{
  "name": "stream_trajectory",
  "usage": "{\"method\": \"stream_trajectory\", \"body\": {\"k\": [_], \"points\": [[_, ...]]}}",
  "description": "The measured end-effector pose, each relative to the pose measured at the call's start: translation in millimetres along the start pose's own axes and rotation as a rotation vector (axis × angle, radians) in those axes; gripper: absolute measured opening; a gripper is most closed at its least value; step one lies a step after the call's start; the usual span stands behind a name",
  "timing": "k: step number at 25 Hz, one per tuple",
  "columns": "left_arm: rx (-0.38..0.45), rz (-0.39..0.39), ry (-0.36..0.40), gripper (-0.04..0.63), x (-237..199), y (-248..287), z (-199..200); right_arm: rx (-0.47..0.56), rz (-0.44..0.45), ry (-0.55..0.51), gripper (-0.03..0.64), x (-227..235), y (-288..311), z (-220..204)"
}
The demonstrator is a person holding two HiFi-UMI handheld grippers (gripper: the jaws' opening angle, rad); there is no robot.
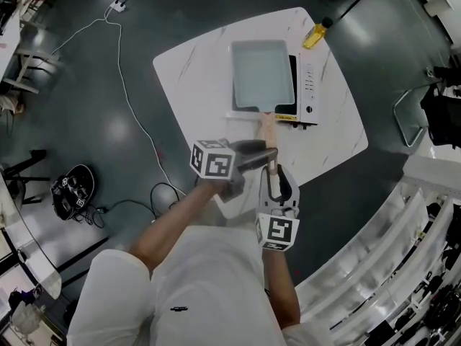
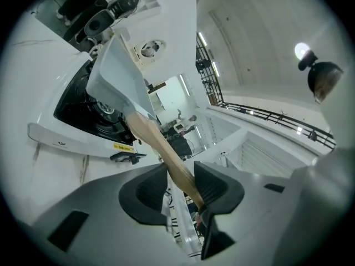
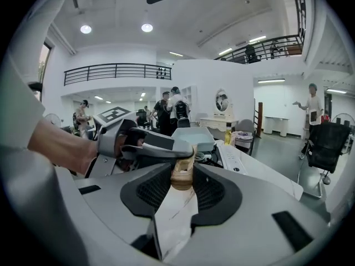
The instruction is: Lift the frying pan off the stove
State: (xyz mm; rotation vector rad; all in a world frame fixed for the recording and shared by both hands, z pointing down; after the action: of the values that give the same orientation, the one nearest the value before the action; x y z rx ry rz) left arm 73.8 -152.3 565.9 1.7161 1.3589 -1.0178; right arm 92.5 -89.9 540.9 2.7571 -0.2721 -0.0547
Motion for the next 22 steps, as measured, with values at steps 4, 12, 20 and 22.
{"method": "stream_trajectory", "body": {"k": [4,12,20,22], "points": [[0.050,0.012,-0.007,0.143,20,-3,9,0.033,0.036,-0.013,0.112,1,-9,19],[0.124,0.084,0.048,0.147,68,-23,23,0.101,0.147,-0.014,0.112,-9,-34,60],[0.260,0.114,-0.001,0.149,114,-55,35,0.136,0.304,-0.070,0.112,-27,-60,105],[0.290,0.133,0.006,0.150,119,-62,37,0.137,0.339,-0.076,0.112,-30,-61,110]]}}
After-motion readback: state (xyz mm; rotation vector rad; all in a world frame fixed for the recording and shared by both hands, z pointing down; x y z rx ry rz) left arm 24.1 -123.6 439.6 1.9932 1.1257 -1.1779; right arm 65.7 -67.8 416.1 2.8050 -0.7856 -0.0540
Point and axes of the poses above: the fingertips, and each gripper's own axes: y forward along the fingers, x to its right, z out of its top, the point moved 2 cm from there along -y, backward along the fingers, and after that the axes turned 2 degrees about x, right-handed, at the moved point
